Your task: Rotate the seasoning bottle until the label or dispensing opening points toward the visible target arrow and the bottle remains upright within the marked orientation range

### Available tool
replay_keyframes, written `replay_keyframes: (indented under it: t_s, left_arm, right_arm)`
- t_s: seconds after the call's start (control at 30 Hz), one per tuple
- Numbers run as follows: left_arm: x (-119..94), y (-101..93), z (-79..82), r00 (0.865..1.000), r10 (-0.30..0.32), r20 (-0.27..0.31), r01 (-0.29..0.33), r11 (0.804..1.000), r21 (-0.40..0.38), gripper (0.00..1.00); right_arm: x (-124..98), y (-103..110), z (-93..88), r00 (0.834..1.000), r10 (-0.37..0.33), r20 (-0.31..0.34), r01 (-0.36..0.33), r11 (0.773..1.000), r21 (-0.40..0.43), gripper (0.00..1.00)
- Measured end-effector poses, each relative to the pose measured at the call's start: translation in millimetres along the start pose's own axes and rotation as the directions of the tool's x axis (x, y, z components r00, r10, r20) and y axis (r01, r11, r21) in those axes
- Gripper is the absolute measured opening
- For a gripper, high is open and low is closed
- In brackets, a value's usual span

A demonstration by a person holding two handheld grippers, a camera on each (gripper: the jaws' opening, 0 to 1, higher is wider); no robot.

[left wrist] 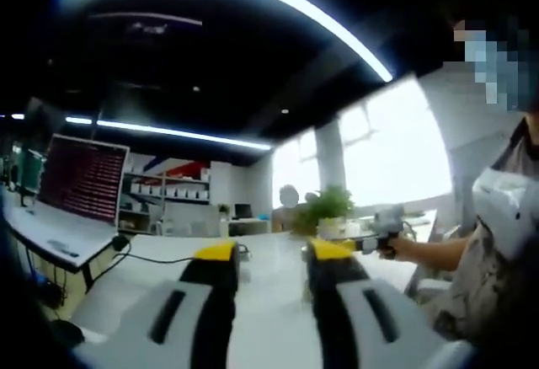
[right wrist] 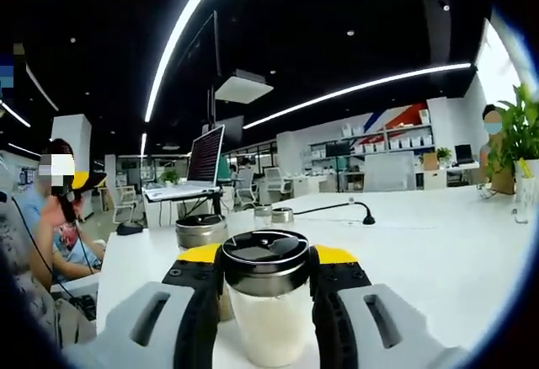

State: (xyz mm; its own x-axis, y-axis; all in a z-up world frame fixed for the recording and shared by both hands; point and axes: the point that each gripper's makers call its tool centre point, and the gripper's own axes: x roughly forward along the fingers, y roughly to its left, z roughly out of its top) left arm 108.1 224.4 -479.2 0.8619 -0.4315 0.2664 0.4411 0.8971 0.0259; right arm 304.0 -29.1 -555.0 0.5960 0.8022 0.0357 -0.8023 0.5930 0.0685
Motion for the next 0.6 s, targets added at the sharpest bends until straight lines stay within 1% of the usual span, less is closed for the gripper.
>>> replay_keyframes:
  t_s: [0.17,0.27,0.33,0.37,0.6]
  left_arm:
    - [2.4,-1.4,-3.0,1.000,-0.004,-0.011,0.004,1.000,-0.002,0.34]
    - [2.9,-1.3,-3.8,1.000,-0.002,-0.013,0.001,1.000,-0.002,0.34]
    - [3.1,-1.1,-4.9,1.000,0.000,-0.015,0.000,1.000,-0.007,0.34]
    - [3.1,-0.8,-5.3,1.000,0.000,-0.017,0.000,1.000,-0.007,0.34]
    - [2.7,1.8,-5.8,1.000,0.009,-0.015,-0.009,1.000,-0.014,0.34]
  right_arm:
    - [-2.2,2.1,3.6,1.000,-0.006,0.019,0.005,1.000,0.019,0.48]
    - [-3.8,-1.1,8.5,0.999,-0.021,0.034,0.021,1.000,0.016,0.47]
    - [-3.4,-3.4,13.7,0.998,-0.024,0.055,0.021,0.999,0.046,0.46]
    - [-2.8,-3.4,14.3,0.998,-0.024,0.057,0.021,0.999,0.047,0.46]
    - [0.8,2.7,16.6,0.999,-0.020,0.050,0.020,1.000,0.008,0.45]
